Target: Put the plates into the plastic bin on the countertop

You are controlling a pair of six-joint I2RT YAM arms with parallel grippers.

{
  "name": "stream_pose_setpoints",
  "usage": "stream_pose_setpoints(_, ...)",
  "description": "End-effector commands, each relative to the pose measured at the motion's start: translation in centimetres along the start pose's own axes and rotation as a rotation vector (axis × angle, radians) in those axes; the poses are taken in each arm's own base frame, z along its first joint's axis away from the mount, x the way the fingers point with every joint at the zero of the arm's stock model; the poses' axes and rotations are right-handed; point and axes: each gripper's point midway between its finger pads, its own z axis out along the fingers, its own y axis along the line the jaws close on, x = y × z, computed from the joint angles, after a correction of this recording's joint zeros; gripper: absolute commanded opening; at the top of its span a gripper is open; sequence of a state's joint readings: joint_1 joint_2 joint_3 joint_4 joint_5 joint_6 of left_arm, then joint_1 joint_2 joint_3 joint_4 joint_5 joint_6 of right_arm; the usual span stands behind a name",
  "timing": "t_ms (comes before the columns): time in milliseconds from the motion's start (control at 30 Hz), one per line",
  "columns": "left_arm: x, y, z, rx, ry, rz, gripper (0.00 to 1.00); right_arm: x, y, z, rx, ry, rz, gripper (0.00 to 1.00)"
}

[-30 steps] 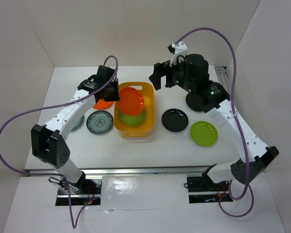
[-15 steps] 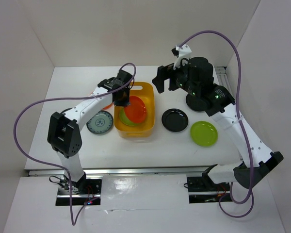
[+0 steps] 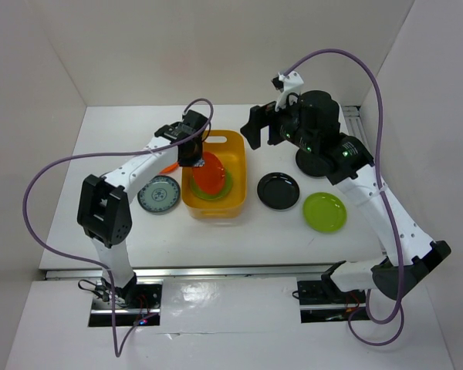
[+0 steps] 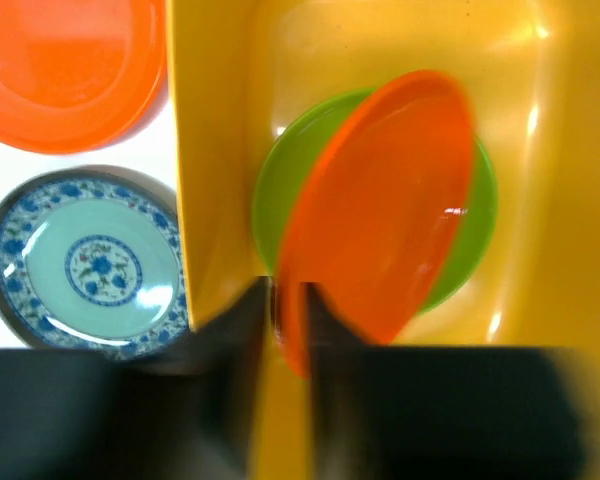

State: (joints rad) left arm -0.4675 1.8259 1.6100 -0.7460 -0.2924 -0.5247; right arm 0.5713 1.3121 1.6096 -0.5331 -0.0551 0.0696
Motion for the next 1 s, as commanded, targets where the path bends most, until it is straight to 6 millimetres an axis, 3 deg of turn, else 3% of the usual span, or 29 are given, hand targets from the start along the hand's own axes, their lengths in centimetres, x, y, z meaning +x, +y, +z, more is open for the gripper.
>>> stream_pose_setpoints(0,-1.3,-0.5,0.1,0.025,-0.049,-0.026,0.43,-1.5,0.2,-1.0,-0.012,-0.040,0.004,1.00)
stream_pose_setpoints(33,-1.3,-0.6,0.1,0.033,-0.045,-0.026,0.52,-1.5,0.2,-1.0,-0.012,-0.040,0.004,1.00)
stream_pose_setpoints(167,-2.7,-2.2,-2.0,0.133,-0.080,-0.040,0.67,-1.2,0.2,-1.0,-0.011,-0.031,0.005,1.00)
stream_pose_setpoints(200,-3.1,-2.9,-2.9,0.152,-0.098,-0.046,0.77,-0.9,0.1,-0.9,-0.010,-0.022,0.006,1.00)
stream_pose_setpoints(300,-4.6,-4.7,-5.5,0.218,-0.148,-0.039,0.91,-0.6,-0.7,-0.6,0.036,-0.024,0.017,1.00)
stream_pose_setpoints(333,-6.0,-5.0,-7.2,0.250,-0.191,-0.049,1.00,0.0,-1.2,-0.3,0.065,-0.015,0.036,1.00)
stream_pose_setpoints(367,-6.3,-5.7,-8.4,0.270,-0.207,-0.041,1.00,0.5,-1.7,0.0,0.095,-0.010,0.045,1.00)
stream_pose_setpoints(400,-6.5,-6.0,-9.5,0.269,-0.228,-0.034,1.00,1.0,-3.9,-0.3,0.179,-0.009,0.073,1.00)
stream_pose_setpoints(500,-9.0,-5.9,-13.3,0.299,-0.304,-0.055,1.00,5.1,-9.7,0.3,0.365,0.055,0.158,1.00)
stream_pose_setpoints(533,-9.8,-5.3,-14.6,0.302,-0.323,-0.077,1.00,6.3,-13.7,-0.3,0.447,0.057,0.236,1.00)
stream_pose_setpoints(567,-10.2,-4.9,-15.4,0.317,-0.327,-0.096,1.00,9.3,-15.8,0.0,0.499,0.093,0.276,1.00)
stream_pose_setpoints(633,-10.8,-3.2,-15.9,0.326,-0.316,-0.159,1.00,12.3,-20.8,-0.8,0.603,0.107,0.391,1.00)
stream_pose_setpoints(700,-10.7,-2.1,-17.1,0.345,-0.327,-0.177,1.00,15.3,-23.2,-1.0,0.655,0.134,0.438,1.00)
stream_pose_setpoints(733,-10.4,-1.2,-16.7,0.338,-0.319,-0.188,1.00,16.9,-25.1,-1.4,0.711,0.146,0.485,1.00)
stream_pose_setpoints(833,-10.2,0.2,-18.4,0.364,-0.360,-0.209,1.00,20.6,-27.6,-2.1,0.757,0.181,0.564,0.98)
stream_pose_setpoints(867,-9.5,1.4,-17.5,0.335,-0.343,-0.226,1.00,21.9,-29.2,-2.9,0.802,0.179,0.604,0.98)
stream_pose_setpoints(933,-9.3,2.7,-18.0,0.369,-0.337,-0.250,1.00,23.7,-30.9,-3.6,0.826,0.191,0.666,0.97)
stream_pose_setpoints(967,-8.4,3.0,-17.4,0.372,-0.309,-0.255,1.00,24.5,-32.7,-4.4,0.877,0.192,0.701,0.97)
